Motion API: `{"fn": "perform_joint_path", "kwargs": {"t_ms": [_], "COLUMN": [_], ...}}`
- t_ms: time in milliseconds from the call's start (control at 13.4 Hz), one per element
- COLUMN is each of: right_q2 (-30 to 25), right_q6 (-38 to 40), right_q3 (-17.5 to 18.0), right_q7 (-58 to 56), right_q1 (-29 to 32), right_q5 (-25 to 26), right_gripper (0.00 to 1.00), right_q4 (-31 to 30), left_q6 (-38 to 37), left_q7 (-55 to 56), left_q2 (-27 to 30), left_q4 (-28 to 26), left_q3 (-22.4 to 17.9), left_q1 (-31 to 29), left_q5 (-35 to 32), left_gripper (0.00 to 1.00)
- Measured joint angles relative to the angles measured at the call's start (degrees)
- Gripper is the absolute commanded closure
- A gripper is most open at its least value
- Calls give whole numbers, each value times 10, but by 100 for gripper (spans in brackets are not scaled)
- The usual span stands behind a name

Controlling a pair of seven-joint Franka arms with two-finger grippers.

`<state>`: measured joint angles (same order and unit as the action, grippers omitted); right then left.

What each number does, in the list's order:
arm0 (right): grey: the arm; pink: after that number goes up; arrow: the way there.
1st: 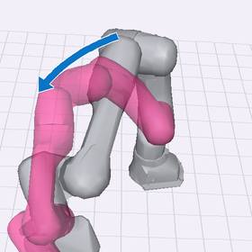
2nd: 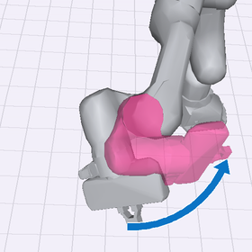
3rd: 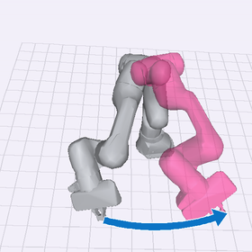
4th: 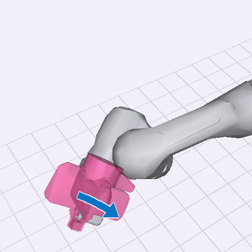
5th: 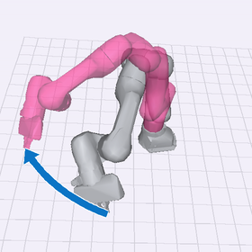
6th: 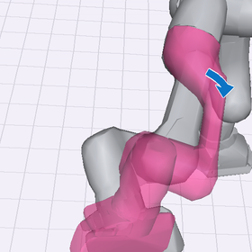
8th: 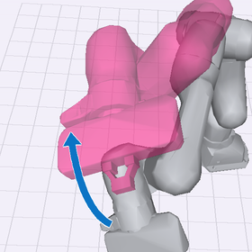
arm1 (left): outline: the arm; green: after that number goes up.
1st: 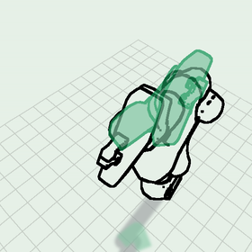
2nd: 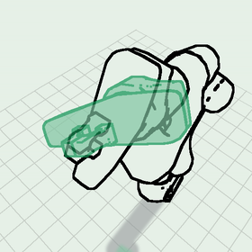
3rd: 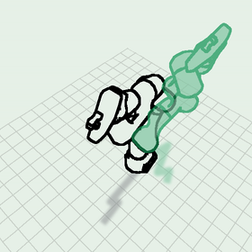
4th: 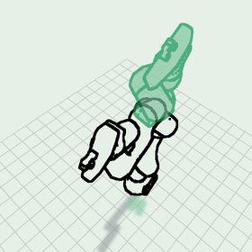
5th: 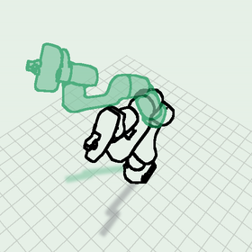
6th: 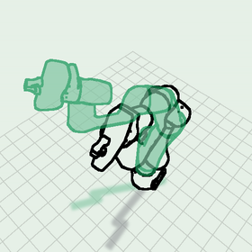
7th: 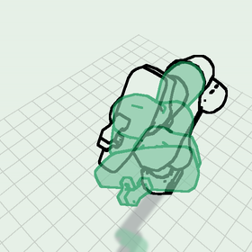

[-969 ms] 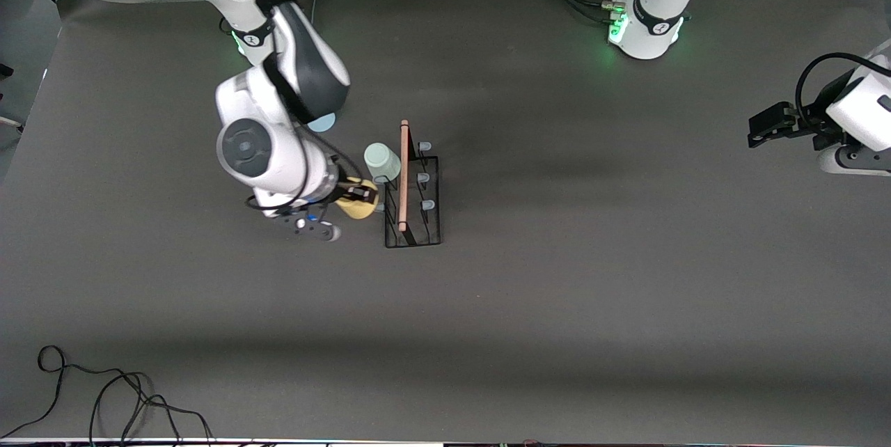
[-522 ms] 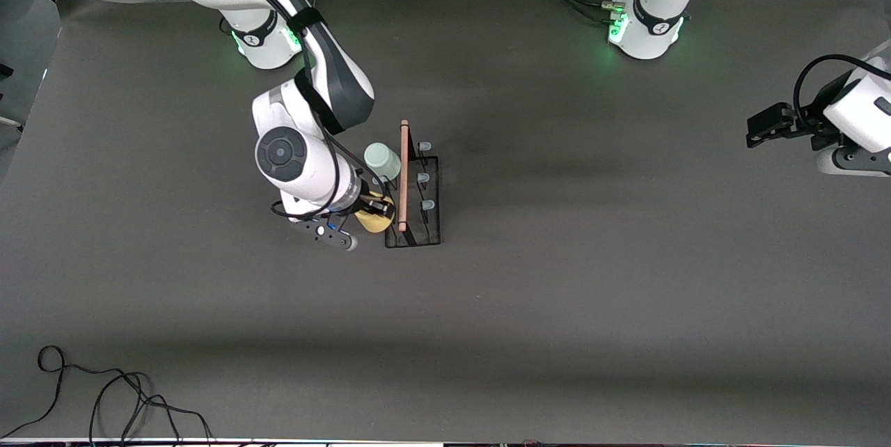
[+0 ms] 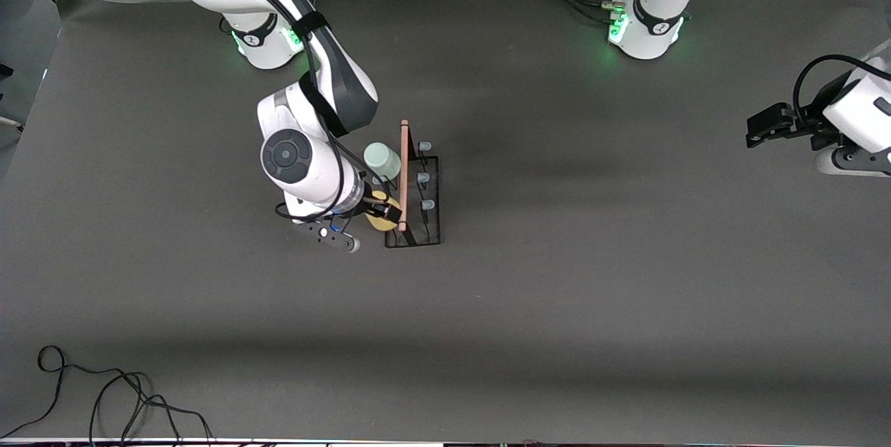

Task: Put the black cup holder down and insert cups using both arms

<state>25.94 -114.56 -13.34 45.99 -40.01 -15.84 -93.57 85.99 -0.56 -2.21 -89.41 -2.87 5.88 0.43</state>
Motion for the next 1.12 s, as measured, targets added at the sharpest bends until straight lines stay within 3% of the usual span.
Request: {"fn": "perform_joint_path", "kwargs": {"t_ms": [224, 447, 596, 820, 1118], "right_q2": [-40, -85, -118, -155, -159], "right_q6": [186, 345, 392, 433, 435], "right_q3": [-59, -155, -213, -272, -294], "right_q7": [-46, -171, -264, -426, -475], "right_q1": [5, 8, 11, 16, 14], "right_q5": [0, 1, 17, 78, 97], "right_gripper": [0, 0, 0, 0, 0], "right_q4": [85, 160, 170, 170, 163], "left_q6": [1, 2, 2, 2, 2], "left_q7": [0, 0, 0, 0, -2], "left_q2": [0, 0, 0, 1, 2], "left_q4": [0, 0, 0, 0, 0], "left_q3": [0, 0, 0, 0, 0], "left_q1": [0, 0, 0, 0, 0], "left_q5": [0, 0, 0, -3, -8], "left_gripper": [0, 0, 0, 0, 0]}}
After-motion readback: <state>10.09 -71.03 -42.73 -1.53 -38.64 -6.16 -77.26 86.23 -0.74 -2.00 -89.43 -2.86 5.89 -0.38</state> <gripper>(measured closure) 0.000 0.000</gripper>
